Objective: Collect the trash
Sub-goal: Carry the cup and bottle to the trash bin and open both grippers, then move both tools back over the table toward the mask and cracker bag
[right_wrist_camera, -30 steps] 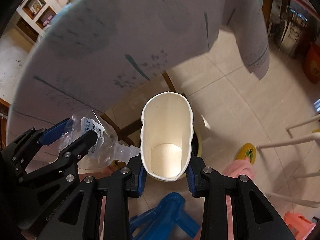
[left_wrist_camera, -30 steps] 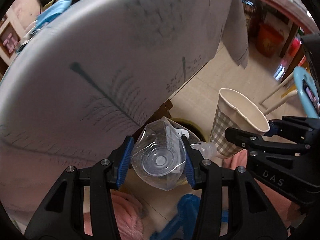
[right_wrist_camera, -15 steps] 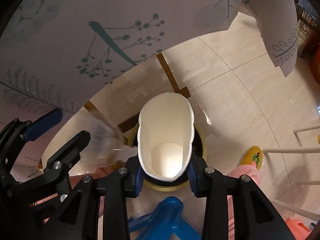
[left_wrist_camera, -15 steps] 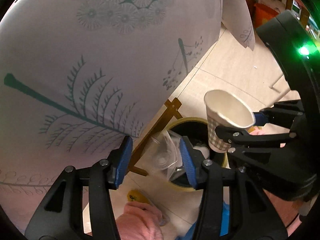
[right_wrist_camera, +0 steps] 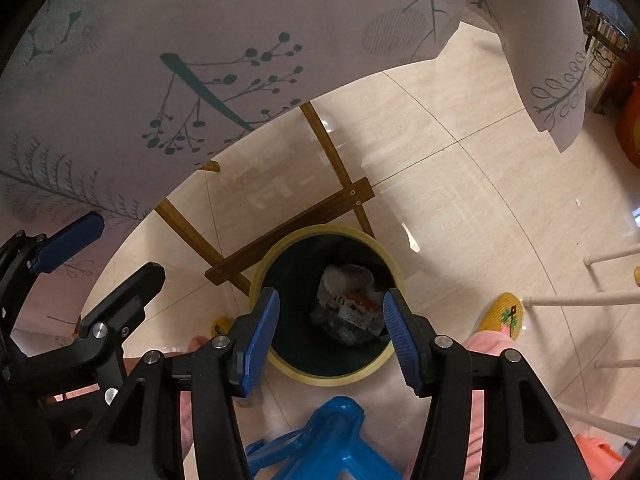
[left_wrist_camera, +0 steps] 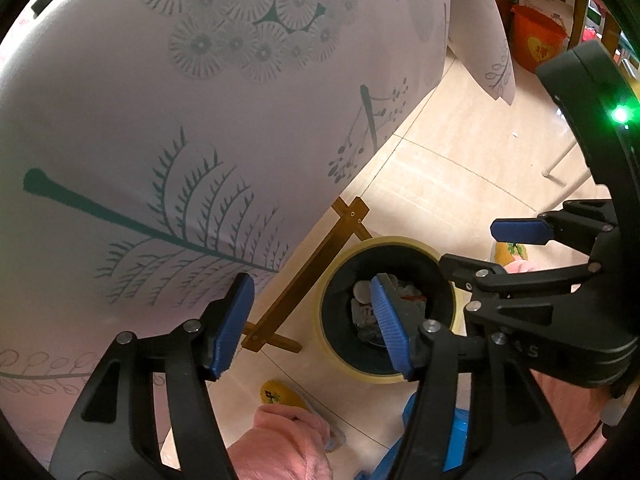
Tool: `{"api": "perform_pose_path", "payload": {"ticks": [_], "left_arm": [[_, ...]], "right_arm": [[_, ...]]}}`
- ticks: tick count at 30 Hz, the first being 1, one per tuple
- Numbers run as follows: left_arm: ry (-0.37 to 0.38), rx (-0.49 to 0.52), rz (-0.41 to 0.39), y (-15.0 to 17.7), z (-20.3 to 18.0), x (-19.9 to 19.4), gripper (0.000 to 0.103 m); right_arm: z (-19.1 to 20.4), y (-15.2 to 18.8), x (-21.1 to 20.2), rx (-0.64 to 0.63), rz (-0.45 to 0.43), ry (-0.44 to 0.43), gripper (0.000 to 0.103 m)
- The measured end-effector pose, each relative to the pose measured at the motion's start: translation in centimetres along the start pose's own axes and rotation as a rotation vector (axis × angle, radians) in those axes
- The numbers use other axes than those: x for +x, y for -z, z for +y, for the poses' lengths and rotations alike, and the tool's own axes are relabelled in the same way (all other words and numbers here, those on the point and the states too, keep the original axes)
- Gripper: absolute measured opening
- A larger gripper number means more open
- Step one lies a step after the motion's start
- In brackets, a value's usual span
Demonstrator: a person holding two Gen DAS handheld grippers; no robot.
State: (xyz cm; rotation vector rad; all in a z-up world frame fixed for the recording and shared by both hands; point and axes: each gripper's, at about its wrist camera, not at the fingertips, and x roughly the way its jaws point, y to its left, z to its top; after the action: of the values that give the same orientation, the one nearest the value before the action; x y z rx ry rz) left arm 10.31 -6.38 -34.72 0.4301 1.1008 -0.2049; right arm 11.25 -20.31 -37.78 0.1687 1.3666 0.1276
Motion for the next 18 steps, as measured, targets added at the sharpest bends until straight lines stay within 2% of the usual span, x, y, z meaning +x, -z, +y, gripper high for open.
{"api": "perform_pose_path", "payload": {"ticks": [10,18], "left_arm": [[0.036,-0.017,0.001,-1.0,1.0,-1.0,0.058],[0.075,-0.047,-0.023,-1.9,2.3,-4.9,0.058]], "right_arm": [[0.1,0.0,-2.2,0.005,-0.014,0.006,0.055],[0.8,0.2,-6.3,0.015,-0.048,0.014,0.055]]}}
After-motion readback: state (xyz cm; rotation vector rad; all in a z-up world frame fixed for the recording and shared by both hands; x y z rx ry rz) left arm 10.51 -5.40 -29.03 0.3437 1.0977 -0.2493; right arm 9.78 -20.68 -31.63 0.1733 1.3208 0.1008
